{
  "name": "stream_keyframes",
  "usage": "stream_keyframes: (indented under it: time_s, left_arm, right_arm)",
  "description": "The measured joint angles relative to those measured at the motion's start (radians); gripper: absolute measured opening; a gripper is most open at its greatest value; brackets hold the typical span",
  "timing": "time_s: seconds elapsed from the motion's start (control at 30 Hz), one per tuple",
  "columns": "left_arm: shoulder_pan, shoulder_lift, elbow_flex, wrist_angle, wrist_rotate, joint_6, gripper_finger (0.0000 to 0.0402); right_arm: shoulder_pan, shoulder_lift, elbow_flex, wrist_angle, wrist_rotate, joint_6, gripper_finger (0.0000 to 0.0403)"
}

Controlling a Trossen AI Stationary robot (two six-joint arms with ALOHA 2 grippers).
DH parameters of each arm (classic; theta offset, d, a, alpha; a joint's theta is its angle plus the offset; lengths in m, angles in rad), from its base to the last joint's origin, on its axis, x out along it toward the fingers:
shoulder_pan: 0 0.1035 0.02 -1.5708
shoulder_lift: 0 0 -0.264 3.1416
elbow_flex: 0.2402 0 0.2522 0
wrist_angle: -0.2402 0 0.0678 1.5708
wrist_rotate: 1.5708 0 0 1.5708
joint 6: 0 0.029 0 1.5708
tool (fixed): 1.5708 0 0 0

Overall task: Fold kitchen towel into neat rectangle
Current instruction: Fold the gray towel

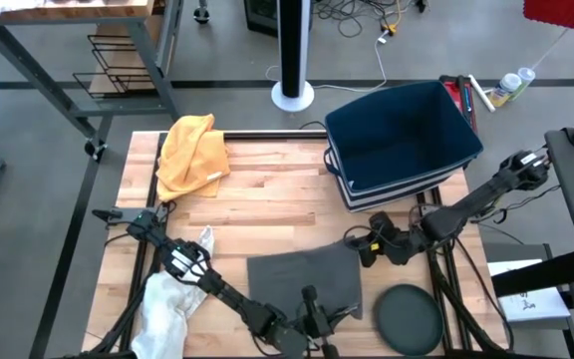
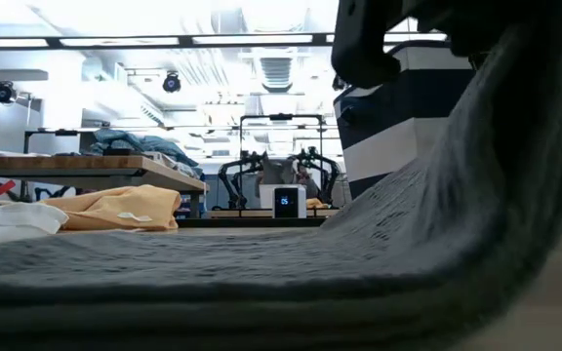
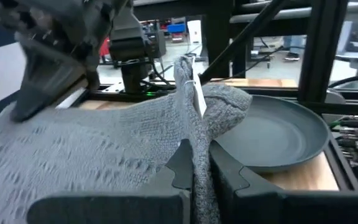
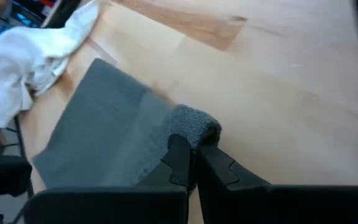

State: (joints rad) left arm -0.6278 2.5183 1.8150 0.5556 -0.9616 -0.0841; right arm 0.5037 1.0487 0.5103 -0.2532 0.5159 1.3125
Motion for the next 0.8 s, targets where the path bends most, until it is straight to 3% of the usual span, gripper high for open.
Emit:
stream_keyframes:
  time_s: [0.13, 0.4, 0.57, 0.8]
  left_arm:
    - [0.018, -0.001, -0.032, 0.115, 0.003, 0.005, 0.0008]
    - [0.068, 0.030, -0.123, 0.484, 0.048, 0.049, 0.0008]
    - [0.061, 0.031, -0.127, 0.494, 0.054, 0.089, 0.0009]
    - [0.003, 0.021, -0.144, 0.474, -0.054, 0.223, 0.0009]
  right_arm:
    - [-0.004, -0.049, 0.083, -0.151, 0.026, -0.009, 0.0004]
    - [-0.047, -0.002, 0.222, -0.180, 0.045, -0.161, 0.0004]
    - [-0.075, 0.044, 0.242, -0.248, 0.036, -0.169, 0.0004]
    - [-0.073, 0.088, 0.242, -0.376, -0.063, -0.083, 0.0004]
